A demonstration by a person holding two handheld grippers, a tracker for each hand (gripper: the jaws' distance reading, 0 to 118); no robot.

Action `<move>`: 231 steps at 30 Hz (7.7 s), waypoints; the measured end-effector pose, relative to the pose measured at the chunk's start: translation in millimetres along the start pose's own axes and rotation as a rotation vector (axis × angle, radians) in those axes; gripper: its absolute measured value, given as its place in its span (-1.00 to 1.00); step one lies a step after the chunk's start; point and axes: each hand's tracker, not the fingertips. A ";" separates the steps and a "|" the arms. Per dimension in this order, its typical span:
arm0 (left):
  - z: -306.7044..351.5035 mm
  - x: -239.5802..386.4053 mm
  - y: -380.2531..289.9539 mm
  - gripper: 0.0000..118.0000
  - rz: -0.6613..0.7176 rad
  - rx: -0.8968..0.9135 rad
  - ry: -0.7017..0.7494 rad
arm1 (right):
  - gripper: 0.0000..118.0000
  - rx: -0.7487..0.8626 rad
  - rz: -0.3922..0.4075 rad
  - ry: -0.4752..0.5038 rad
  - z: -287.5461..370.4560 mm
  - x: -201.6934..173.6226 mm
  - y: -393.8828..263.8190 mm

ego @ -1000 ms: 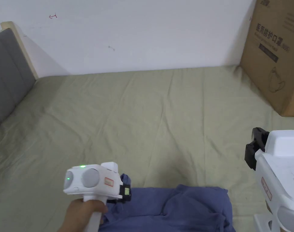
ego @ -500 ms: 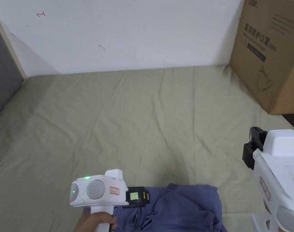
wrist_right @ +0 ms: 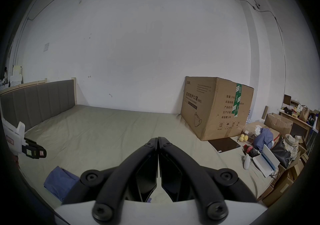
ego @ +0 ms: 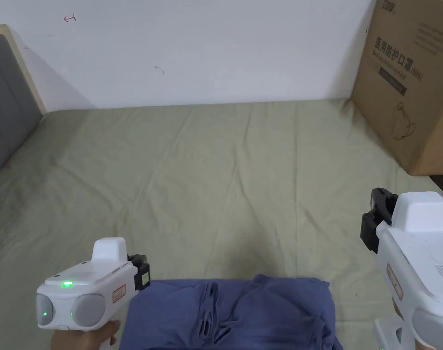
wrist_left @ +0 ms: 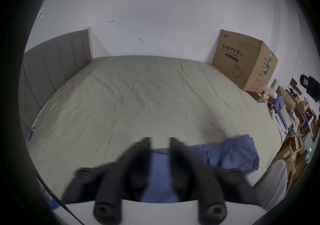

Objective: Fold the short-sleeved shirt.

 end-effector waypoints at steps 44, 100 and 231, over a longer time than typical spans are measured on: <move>-26.0 -64.5 -0.2 -1.00 0.348 -0.226 -0.465 | -1.00 -0.017 -0.013 0.004 -6.4 -2.2 -0.4; 17.9 -39.3 58.7 -0.87 0.168 -0.320 -0.146 | -1.00 -0.008 0.013 0.071 -7.1 -8.8 4.1; 92.1 -10.0 66.0 -1.00 -0.018 0.547 0.177 | -1.00 -0.134 -0.022 0.211 -44.1 -95.1 -91.6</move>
